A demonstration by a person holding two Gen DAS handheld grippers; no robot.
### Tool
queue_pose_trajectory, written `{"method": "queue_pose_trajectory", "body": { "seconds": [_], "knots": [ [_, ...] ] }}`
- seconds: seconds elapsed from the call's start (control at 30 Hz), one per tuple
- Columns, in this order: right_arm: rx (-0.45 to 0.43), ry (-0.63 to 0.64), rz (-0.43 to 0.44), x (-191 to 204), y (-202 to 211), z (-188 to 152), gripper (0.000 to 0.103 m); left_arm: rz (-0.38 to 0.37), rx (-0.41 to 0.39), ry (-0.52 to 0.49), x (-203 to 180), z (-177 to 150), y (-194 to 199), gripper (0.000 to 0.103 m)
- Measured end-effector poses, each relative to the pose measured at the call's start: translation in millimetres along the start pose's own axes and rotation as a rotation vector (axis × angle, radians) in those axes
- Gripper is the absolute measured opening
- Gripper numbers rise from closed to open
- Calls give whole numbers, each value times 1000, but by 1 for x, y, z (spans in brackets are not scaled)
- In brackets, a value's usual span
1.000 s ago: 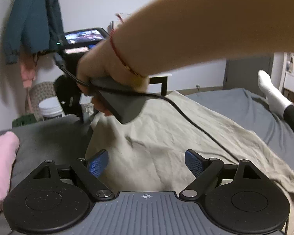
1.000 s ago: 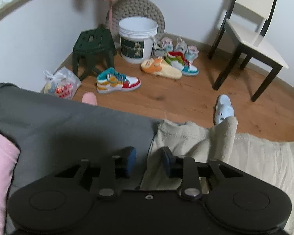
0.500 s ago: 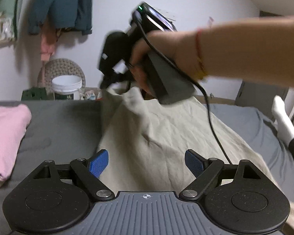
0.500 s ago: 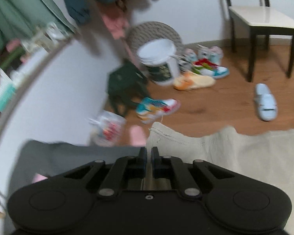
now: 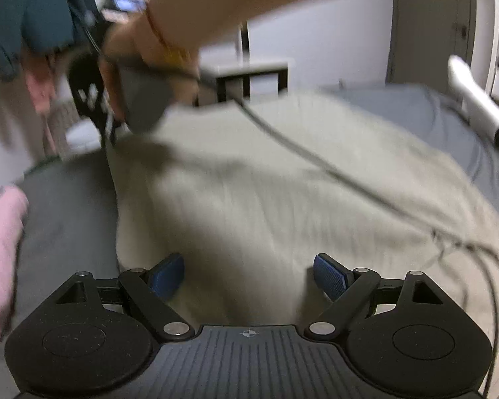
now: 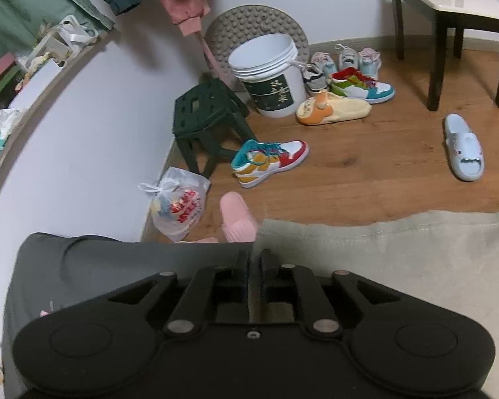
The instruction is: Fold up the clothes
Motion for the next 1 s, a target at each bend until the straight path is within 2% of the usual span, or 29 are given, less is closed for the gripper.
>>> {"method": "queue_pose_trajectory", "body": {
  "seconds": [0.03, 0.17, 0.33, 0.47, 0.6, 0.7, 0.77, 0.8, 0.87, 0.93, 1.0],
  "knots": [
    [5, 3, 19, 2, 3, 2, 22, -4, 7, -5, 0, -1, 0, 86],
    [-13, 100, 94, 20, 35, 8, 26, -18, 34, -31, -1, -3, 1, 90],
    [12, 259, 72, 28, 78, -8, 30, -39, 71, -75, -4, -8, 7, 95],
    [92, 209, 55, 3, 80, -34, 30, -49, 106, -84, 0, -12, 12, 96],
    [132, 157, 128, -7, 65, -65, 32, -82, 137, -95, 9, -21, 17, 100],
    [78, 207, 107, 1, 63, -79, 34, -92, 140, -144, 8, -26, 22, 100],
    [89, 213, 113, 6, 71, -83, 34, -103, 142, -170, 8, -28, 25, 101],
    [86, 222, 118, 6, 80, -84, 35, -111, 143, -175, 10, -28, 27, 101],
    [27, 226, 60, -17, 112, -79, 40, -137, 133, -168, 17, -26, 33, 101],
    [-33, 229, 2, -41, 145, -74, 43, -132, 82, -107, 29, -19, 39, 101],
    [-94, 228, -57, -66, 178, -69, 43, -125, 30, 3, 40, -11, 43, 101]
  ]
}}
Point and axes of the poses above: each gripper's, at about its wrist camera, not at the fingertips, and y roughly against the way its jaws point, x to its left, z to its top, the point moved 2 cm from there along -y, roughly the way its jaws point, and after that the axes turned 13 degrees about z, right-handed, at the moved point
